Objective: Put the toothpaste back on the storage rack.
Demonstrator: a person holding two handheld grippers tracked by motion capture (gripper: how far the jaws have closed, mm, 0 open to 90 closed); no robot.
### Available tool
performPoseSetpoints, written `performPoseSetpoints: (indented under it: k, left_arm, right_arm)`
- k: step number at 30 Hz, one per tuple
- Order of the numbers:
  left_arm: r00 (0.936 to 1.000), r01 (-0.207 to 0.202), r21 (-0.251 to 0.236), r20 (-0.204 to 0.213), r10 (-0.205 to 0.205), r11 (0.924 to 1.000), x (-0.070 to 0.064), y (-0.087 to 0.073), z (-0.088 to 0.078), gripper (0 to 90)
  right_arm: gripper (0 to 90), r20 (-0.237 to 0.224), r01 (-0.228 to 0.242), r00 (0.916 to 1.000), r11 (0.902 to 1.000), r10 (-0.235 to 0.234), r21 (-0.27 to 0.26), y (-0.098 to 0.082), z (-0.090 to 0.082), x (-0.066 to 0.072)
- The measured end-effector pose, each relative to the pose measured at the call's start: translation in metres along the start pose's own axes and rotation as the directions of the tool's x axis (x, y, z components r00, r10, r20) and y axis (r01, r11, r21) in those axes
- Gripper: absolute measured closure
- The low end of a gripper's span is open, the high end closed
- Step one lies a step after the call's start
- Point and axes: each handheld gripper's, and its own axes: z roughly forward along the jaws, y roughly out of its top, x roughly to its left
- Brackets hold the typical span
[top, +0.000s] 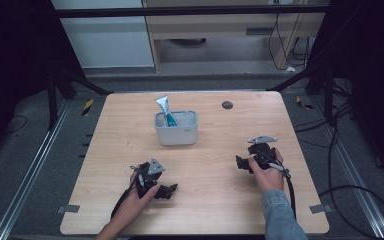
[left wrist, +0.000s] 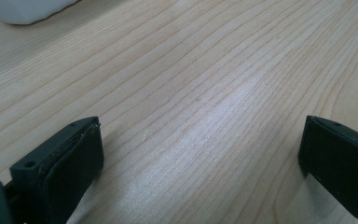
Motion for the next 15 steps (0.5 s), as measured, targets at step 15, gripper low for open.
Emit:
performPoseSetpoints:
  k: [15]
  left_arm:
    - [1.0,0.001,0.0,0.0,-0.001,1.0,0.0,0.0,0.0,0.0]
  right_arm:
    - [13.3,0.018,-0.122,0.9923,0.9923,0.122,-0.022,-0.027,0.008,-0.018]
